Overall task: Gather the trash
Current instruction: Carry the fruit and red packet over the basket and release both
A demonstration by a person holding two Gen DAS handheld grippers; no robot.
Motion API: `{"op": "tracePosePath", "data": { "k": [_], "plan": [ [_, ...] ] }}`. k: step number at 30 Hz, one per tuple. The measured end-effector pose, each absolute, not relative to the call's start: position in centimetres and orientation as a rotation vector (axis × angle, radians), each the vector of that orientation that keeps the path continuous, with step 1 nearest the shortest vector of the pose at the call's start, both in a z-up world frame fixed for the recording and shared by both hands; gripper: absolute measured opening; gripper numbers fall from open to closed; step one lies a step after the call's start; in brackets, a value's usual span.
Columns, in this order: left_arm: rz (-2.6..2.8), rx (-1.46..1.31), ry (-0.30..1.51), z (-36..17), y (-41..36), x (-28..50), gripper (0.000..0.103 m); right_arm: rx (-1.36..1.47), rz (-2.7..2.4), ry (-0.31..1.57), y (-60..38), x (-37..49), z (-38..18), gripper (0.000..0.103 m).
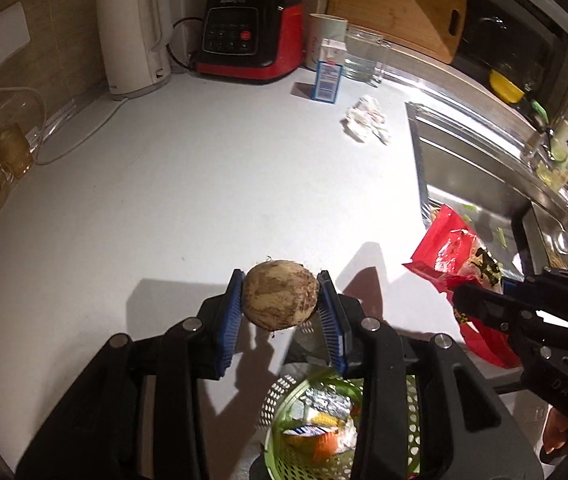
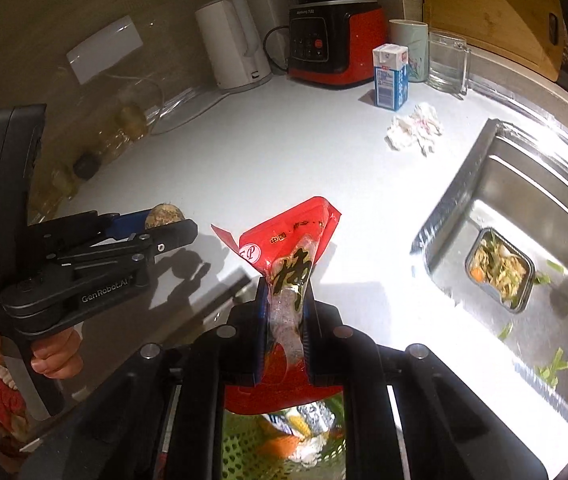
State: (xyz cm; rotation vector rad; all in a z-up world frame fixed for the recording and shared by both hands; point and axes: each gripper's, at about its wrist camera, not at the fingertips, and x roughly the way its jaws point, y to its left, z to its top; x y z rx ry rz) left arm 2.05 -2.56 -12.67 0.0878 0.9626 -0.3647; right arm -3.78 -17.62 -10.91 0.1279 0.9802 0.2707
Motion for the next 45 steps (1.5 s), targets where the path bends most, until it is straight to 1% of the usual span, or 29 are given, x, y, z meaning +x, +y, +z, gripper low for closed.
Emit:
{"op": "tracePosePath", "data": {
  "k": [5, 10, 15, 19, 22, 26, 29, 30, 32, 35, 39, 41, 45],
  "plan": [
    [-0.383, 0.091, 0.987, -12.8, -3.6, -4.2, 0.036, 0.115, 0.298, 1.01, -17.5, -10.6, -11.3, 0.016],
    [-0.364, 0.08, 1.007, -13.0, -3.5, -8.7, 0.036, 0.099, 0.319, 1.027, -17.1, -15.6, -11.8, 0.017],
    [-0.353, 0.082, 1.013, -13.1, -3.5, -11.5, 0.036, 0.097, 0.329, 1.036, -17.2, -17.9, -12.4, 0.017],
    [-0.345, 0.081, 1.01, -13.0, -3.4, -13.0, 0.036, 0.107, 0.328, 1.047, -17.2, -18.5, -13.5, 0.02],
    [-0.337, 0.08, 1.014, -13.1, -3.3, -13.6, 0.036, 0.104, 0.325, 1.073, -16.9, -18.4, -15.2, 0.026],
    [-0.33, 0.088, 1.018, -13.4, -3.3, -14.4, 0.036, 0.102, 0.332, 1.117, -16.5, -18.1, -18.2, 0.041],
    [-0.325, 0.09, 1.028, -13.7, -3.3, -14.6, 0.036, 0.112, 0.331, 1.152, -16.4, -17.9, -19.8, 0.048],
    [-0.323, 0.092, 1.031, -13.9, -3.3, -14.6, 0.036, 0.119, 0.332, 1.159, -16.6, -17.9, -20.0, 0.051],
    [-0.321, 0.095, 1.038, -14.1, -3.4, -14.6, 0.036, 0.127, 0.329, 1.155, -16.9, -18.1, -19.9, 0.06],
    [-0.32, 0.097, 1.049, -14.6, -3.5, -14.6, 0.036, 0.128, 0.315, 1.13, -17.5, -18.4, -19.0, 0.067],
    [-0.328, 0.105, 1.061, -15.1, -3.9, -14.6, 0.036, 0.157, 0.299, 1.096, -18.9, -18.9, -17.4, 0.069],
    [-0.333, 0.111, 1.071, -15.6, -4.2, -14.6, 0.036, 0.186, 0.293, 1.075, -19.8, -19.1, -16.5, 0.076],
    [-0.339, 0.111, 1.099, -16.6, -4.7, -14.6, 0.036, 0.222, 0.269, 1.048, -21.2, -19.1, -15.4, 0.076]
  ]
}}
